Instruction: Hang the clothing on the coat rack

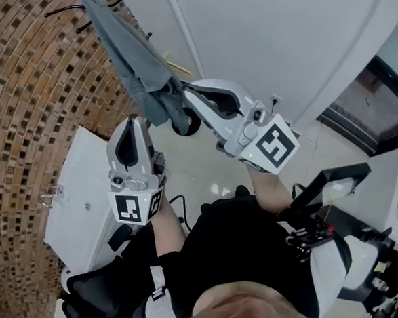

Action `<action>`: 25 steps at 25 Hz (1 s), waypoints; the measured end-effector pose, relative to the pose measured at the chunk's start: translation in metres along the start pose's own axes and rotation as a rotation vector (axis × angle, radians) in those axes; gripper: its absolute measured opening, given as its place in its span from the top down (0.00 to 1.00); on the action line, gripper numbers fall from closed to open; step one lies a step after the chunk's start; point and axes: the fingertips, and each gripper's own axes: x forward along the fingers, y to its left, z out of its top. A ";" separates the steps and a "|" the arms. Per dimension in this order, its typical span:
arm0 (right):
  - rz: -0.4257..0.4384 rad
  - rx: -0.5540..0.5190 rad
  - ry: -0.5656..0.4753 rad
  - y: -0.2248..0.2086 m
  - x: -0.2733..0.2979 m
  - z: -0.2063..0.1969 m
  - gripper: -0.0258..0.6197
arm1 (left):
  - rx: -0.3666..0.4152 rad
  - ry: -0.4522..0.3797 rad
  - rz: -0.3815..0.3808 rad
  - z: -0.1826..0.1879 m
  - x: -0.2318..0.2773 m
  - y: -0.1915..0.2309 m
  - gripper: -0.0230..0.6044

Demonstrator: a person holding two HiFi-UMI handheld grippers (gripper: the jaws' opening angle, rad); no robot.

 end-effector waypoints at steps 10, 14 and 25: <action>0.002 -0.038 -0.004 -0.008 -0.007 -0.006 0.96 | 0.025 0.038 -0.013 -0.008 0.005 0.001 0.96; 0.019 -0.039 -0.018 -0.012 -0.011 -0.004 0.96 | 0.040 0.042 0.000 -0.009 0.009 -0.004 0.96; 0.037 -0.036 -0.043 -0.030 -0.023 0.009 0.96 | 0.085 0.053 0.044 -0.004 0.023 -0.009 0.96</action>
